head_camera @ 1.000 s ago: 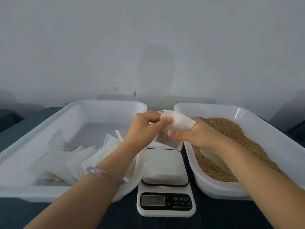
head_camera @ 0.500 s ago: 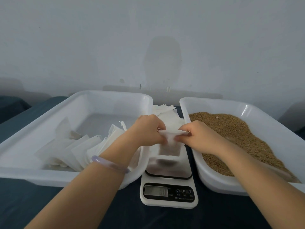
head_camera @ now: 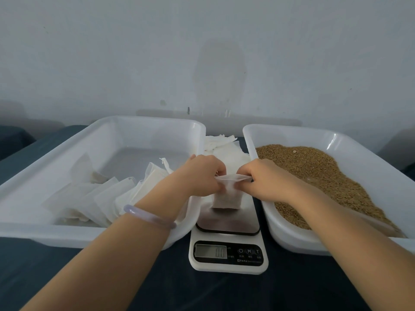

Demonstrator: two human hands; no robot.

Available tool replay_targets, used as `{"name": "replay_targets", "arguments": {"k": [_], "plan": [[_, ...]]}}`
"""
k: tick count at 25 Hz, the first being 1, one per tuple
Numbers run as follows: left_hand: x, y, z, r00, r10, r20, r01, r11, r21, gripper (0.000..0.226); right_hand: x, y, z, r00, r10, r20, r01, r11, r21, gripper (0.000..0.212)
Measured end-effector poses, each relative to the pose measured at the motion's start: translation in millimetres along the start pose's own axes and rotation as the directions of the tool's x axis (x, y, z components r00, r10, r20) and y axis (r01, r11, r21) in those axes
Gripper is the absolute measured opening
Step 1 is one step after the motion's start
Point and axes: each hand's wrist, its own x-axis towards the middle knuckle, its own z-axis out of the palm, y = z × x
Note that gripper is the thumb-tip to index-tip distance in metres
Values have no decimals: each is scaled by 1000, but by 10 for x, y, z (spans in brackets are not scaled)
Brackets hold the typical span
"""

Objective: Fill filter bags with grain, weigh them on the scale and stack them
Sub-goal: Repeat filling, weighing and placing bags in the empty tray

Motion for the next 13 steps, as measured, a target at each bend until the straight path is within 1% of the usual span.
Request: {"name": "replay_targets", "arguments": {"k": [2, 5, 7, 9, 11, 13], "plan": [[-1, 3, 3, 1000, -17, 21, 16, 1000, 23, 10, 14, -33, 9, 1000, 10, 27, -8, 999, -50, 41], [23, 27, 14, 996, -43, 80, 35, 995, 90, 20, 69, -50, 65, 997, 26, 71, -17, 992, -124, 37], [52, 52, 35, 993, -52, 106, 37, 990, 135, 19, 103, -41, 113, 995, 44, 88, -30, 987, -158, 33], [73, 61, 41, 991, -59, 122, 42, 990, 134, 20, 122, -24, 139, 994, 62, 87, -49, 988, -147, 29], [77, 67, 40, 988, -56, 146, 38, 992, 123, 28, 118, -11, 150, 995, 67, 72, -58, 991, -123, 29], [59, 56, 44, 987, -48, 155, 30, 993, 115, 27, 112, -7, 159, 996, 56, 68, -47, 992, -119, 28]]}}
